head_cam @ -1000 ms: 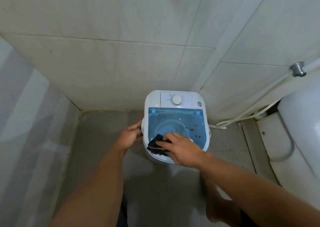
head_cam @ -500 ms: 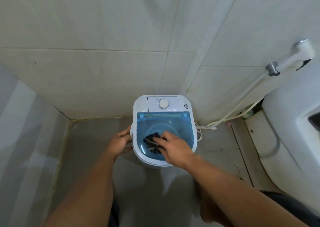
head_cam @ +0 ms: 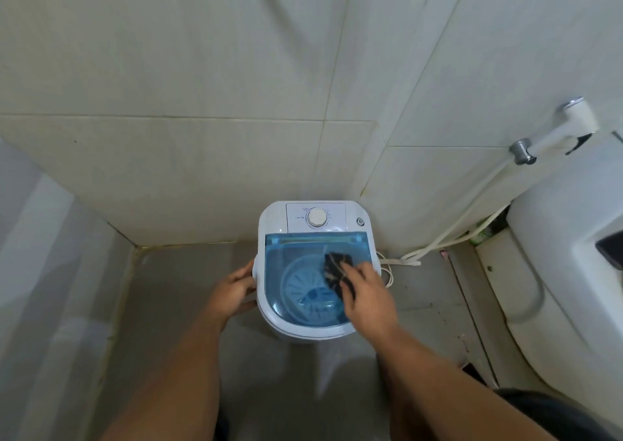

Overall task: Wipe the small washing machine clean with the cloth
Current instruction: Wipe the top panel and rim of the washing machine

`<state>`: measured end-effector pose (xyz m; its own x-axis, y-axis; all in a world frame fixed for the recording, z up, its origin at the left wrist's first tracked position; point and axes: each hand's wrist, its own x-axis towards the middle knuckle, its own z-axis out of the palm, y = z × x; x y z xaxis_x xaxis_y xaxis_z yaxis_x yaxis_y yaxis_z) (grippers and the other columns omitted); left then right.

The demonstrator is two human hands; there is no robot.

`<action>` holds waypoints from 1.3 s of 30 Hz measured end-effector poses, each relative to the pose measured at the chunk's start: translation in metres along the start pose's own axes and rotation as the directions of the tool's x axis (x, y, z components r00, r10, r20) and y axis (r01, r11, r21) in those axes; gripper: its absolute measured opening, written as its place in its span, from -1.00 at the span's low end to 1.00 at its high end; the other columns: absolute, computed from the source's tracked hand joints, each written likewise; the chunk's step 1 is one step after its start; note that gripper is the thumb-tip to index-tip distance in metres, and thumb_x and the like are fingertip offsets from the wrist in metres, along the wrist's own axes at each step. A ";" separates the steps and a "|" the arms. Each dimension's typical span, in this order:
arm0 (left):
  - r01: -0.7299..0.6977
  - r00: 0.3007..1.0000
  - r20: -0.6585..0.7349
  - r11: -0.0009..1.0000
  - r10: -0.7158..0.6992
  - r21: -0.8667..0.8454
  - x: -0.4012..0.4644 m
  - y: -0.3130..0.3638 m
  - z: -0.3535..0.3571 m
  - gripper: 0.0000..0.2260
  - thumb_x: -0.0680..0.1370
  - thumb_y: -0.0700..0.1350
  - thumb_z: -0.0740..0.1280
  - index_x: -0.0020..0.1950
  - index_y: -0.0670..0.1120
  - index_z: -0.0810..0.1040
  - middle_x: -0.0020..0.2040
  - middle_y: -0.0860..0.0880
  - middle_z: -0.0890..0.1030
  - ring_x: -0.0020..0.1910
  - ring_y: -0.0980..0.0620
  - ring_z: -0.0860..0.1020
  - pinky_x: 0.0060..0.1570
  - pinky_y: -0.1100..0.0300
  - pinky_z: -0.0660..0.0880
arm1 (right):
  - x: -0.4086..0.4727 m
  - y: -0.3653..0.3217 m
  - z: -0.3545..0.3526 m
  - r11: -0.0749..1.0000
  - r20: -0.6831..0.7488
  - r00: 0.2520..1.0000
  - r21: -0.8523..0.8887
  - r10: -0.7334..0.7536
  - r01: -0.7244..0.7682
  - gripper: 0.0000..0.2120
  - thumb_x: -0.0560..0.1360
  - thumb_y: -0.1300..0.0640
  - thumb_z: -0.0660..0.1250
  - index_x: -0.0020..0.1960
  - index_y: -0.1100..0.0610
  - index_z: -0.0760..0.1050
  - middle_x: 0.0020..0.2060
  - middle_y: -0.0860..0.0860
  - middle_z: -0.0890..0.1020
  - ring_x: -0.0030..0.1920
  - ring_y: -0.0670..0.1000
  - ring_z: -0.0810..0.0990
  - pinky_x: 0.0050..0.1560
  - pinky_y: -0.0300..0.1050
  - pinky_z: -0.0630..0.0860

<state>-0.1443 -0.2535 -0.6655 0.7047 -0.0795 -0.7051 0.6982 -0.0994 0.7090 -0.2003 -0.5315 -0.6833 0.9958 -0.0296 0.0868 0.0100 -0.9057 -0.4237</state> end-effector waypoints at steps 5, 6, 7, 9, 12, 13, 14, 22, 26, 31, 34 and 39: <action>0.006 1.000 0.012 1.000 -0.006 0.006 -0.001 -0.001 -0.002 -0.47 0.62 -0.27 0.17 0.48 0.21 0.46 0.28 0.04 0.66 0.24 0.05 0.62 -0.06 0.18 0.59 | -0.028 -0.006 -0.014 0.953 0.291 0.922 0.237 -0.257 0.190 -0.56 0.57 -0.04 0.25 0.43 -0.04 0.48 0.15 -0.04 0.51 0.10 0.01 0.58 0.18 -0.07 0.56; 0.005 1.000 0.009 1.000 -0.005 0.003 -0.001 -0.001 -0.002 -0.47 0.62 -0.27 0.17 0.49 0.20 0.46 0.29 0.03 0.66 0.22 0.06 0.62 -0.06 0.18 0.58 | -0.019 -0.003 -0.022 0.946 0.292 0.919 0.261 -0.266 0.191 -0.57 0.57 -0.01 0.27 0.43 -0.03 0.49 0.13 -0.03 0.52 0.11 0.00 0.58 0.20 -0.10 0.54; 0.003 1.000 0.006 1.000 -0.003 0.000 -0.001 0.000 -0.001 -0.48 0.62 -0.27 0.17 0.48 0.19 0.47 0.28 0.02 0.66 0.19 0.07 0.63 -0.07 0.17 0.58 | -0.007 0.004 -0.029 0.950 0.243 0.941 0.261 -0.234 0.169 -0.58 0.57 0.04 0.30 0.42 -0.02 0.50 0.10 -0.02 0.54 0.10 0.00 0.58 0.19 -0.11 0.52; 0.006 1.000 0.002 1.000 -0.006 -0.010 -0.001 -0.001 0.000 -0.49 0.62 -0.28 0.18 0.48 0.18 0.47 0.27 0.02 0.67 0.16 0.07 0.63 -0.06 0.16 0.58 | 0.020 0.022 -0.042 0.974 0.065 0.997 0.225 -0.042 0.027 -0.59 0.56 0.15 0.35 0.41 0.01 0.52 0.06 0.02 0.55 0.07 0.05 0.59 0.18 -0.15 0.48; 0.001 1.000 0.008 1.000 -0.001 -0.002 -0.001 -0.001 0.000 -0.46 0.59 -0.28 0.20 0.47 0.19 0.48 0.27 0.05 0.68 0.18 0.07 0.64 -0.05 0.16 0.59 | 0.038 0.037 -0.039 0.968 0.003 0.983 0.170 0.186 -0.184 -0.59 0.57 0.20 0.35 0.41 0.04 0.52 0.11 0.10 0.53 0.10 0.15 0.61 0.18 -0.20 0.40; 0.001 1.000 0.009 1.000 0.000 -0.003 -0.001 -0.002 0.000 -0.46 0.59 -0.28 0.20 0.47 0.20 0.48 0.27 0.05 0.68 0.18 0.06 0.64 -0.05 0.16 0.59 | 0.032 0.038 -0.032 0.966 -0.003 0.979 0.162 0.202 -0.199 -0.59 0.57 0.19 0.35 0.41 0.02 0.52 0.11 0.09 0.52 0.09 0.15 0.60 0.19 -0.17 0.43; 0.000 1.000 0.008 1.000 0.000 -0.009 0.000 -0.002 0.001 -0.45 0.58 -0.29 0.21 0.47 0.20 0.49 0.27 0.05 0.68 0.18 0.07 0.64 -0.06 0.17 0.59 | 0.022 0.035 -0.024 0.969 -0.026 0.981 0.161 0.194 -0.187 -0.58 0.56 0.18 0.35 0.41 0.00 0.51 0.11 0.06 0.50 0.08 0.14 0.59 0.19 -0.12 0.48; 0.015 1.000 0.007 1.000 -0.015 -0.016 0.004 -0.002 -0.002 -0.45 0.58 -0.31 0.15 0.46 0.16 0.51 0.29 0.03 0.65 0.27 0.04 0.59 -0.06 0.16 0.58 | -0.083 -0.027 0.007 0.924 0.234 0.906 0.240 -0.353 0.298 -0.57 0.60 0.00 0.25 0.47 -0.03 0.41 0.20 0.03 0.48 0.11 0.07 0.56 0.09 -0.03 0.59; 0.017 1.000 0.011 0.999 -0.017 -0.031 0.005 -0.002 0.000 -0.46 0.60 -0.32 0.15 0.46 0.14 0.50 0.27 0.02 0.66 0.23 0.03 0.62 -0.07 0.16 0.58 | -0.037 -0.020 -0.015 0.943 0.055 0.980 0.287 -0.190 0.167 -0.58 0.61 0.10 0.30 0.46 0.02 0.45 0.15 0.01 0.50 0.13 0.01 0.56 0.16 -0.08 0.56; -0.005 1.000 0.030 0.999 0.006 -0.040 0.000 -0.002 0.002 -0.45 0.58 -0.31 0.18 0.47 0.16 0.50 0.28 -0.03 0.67 0.27 -0.04 0.61 0.00 0.13 0.59 | -0.018 0.026 -0.020 0.979 -0.016 0.989 0.141 0.148 -0.145 -0.58 0.55 0.17 0.38 0.41 0.03 0.51 0.14 0.08 0.51 0.06 0.12 0.59 0.11 0.03 0.59; 0.001 1.000 0.027 0.999 0.000 -0.049 0.003 -0.003 -0.001 -0.44 0.56 -0.30 0.17 0.45 0.18 0.52 0.26 0.00 0.68 0.24 0.00 0.62 -0.02 0.13 0.60 | -0.038 0.008 0.000 0.993 -0.041 0.998 0.113 0.038 -0.033 -0.56 0.50 0.20 0.42 0.37 0.07 0.54 0.10 0.06 0.51 0.03 0.08 0.55 0.06 0.04 0.61; 0.032 0.998 0.052 0.989 -0.025 -0.142 0.005 -0.004 -0.007 -0.53 0.58 -0.13 0.10 0.40 0.16 0.57 0.31 0.04 0.64 0.29 0.01 0.59 0.00 0.05 0.58 | -0.058 -0.060 0.035 0.994 0.012 0.995 0.029 -0.103 0.102 -0.57 0.50 0.09 0.31 0.36 0.06 0.52 0.11 0.09 0.53 0.02 0.16 0.55 -0.05 0.11 0.59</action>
<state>-0.1421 -0.2468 -0.6717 0.6795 -0.1283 -0.7223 0.7313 0.0402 0.6809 -0.2557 -0.4609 -0.6948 0.9905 0.0689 0.1188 0.1146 -0.8915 -0.4384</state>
